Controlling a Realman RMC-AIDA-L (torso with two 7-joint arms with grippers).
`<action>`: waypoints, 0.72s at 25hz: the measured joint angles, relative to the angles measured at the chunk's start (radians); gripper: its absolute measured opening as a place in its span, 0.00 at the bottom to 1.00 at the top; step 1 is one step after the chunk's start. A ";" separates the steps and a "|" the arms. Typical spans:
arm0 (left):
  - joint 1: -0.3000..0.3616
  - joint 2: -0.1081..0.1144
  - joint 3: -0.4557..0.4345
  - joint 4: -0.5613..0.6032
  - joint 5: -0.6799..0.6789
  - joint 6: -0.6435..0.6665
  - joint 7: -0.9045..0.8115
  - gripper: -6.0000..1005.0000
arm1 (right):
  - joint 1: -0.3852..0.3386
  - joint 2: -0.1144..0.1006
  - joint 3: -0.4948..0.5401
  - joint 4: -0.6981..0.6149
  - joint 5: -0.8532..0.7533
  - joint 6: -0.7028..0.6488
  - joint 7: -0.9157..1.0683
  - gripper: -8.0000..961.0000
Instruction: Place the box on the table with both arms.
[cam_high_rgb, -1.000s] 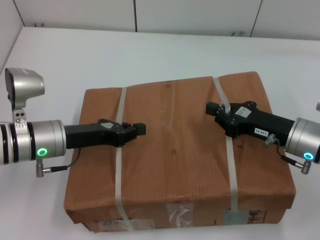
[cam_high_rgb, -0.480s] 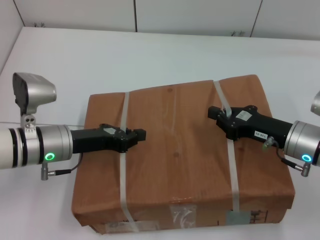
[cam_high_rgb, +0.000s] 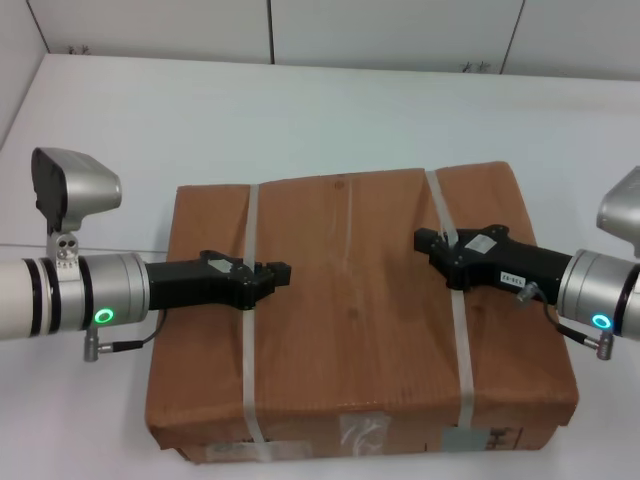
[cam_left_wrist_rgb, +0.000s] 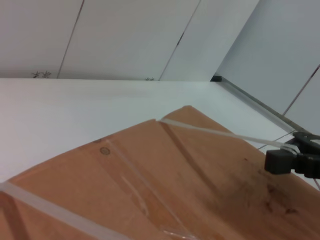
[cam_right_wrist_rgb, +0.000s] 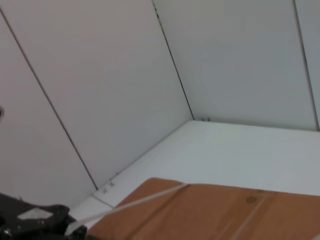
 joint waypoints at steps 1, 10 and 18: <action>-0.001 0.000 0.000 0.000 0.004 -0.006 0.000 0.05 | 0.001 0.000 -0.008 0.002 0.000 0.006 0.003 0.02; -0.009 0.000 0.000 0.036 0.053 -0.108 -0.001 0.05 | 0.015 0.000 -0.065 0.014 -0.010 0.070 0.035 0.03; -0.013 -0.004 0.000 0.056 0.072 -0.147 -0.003 0.05 | 0.016 0.000 -0.065 0.021 -0.010 0.135 0.081 0.03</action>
